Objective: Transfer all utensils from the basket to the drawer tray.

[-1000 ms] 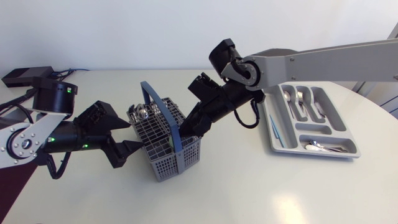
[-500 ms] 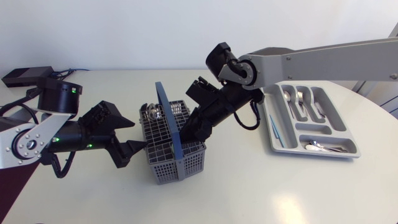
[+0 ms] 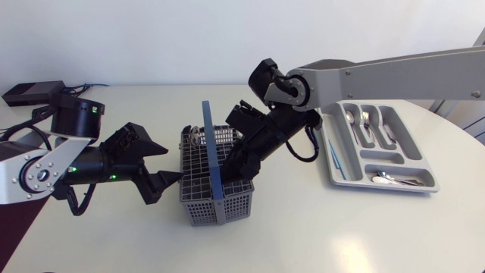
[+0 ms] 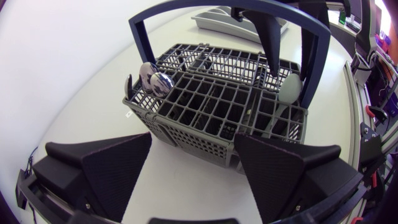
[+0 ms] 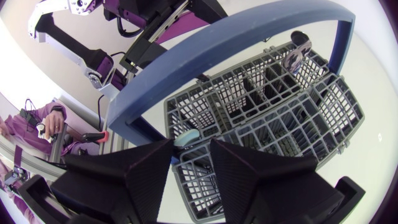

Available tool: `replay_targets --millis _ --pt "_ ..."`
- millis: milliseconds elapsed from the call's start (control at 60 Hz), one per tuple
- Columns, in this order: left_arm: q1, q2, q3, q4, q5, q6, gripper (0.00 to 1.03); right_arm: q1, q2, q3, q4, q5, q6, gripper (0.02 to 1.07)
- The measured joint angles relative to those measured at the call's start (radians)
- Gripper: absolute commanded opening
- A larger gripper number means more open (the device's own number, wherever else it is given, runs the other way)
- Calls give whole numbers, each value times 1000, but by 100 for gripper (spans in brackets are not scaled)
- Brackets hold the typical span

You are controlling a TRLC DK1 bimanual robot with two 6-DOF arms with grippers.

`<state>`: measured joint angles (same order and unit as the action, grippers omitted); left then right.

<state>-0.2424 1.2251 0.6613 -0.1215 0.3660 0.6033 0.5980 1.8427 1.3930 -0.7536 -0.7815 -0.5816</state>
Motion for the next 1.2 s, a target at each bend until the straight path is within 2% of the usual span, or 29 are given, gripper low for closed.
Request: replay_targets --millis 67,200,317,733,1200 --pt "-3 0 0 0 0 0 94 4 0 -1 1 1 0 47" --pt "-9 0 0 0 -3 0 94 18 0 -12 23 12 5 29" --pt "-10 0 0 0 -4 0 94 29 0 -19 40 23 13 24" --pt "-16 0 0 0 -4 0 94 31 -23 -57 81 32 66 13" --pt "-28 0 0 0 -7 0 94 28 -55 -111 165 50 136 11"
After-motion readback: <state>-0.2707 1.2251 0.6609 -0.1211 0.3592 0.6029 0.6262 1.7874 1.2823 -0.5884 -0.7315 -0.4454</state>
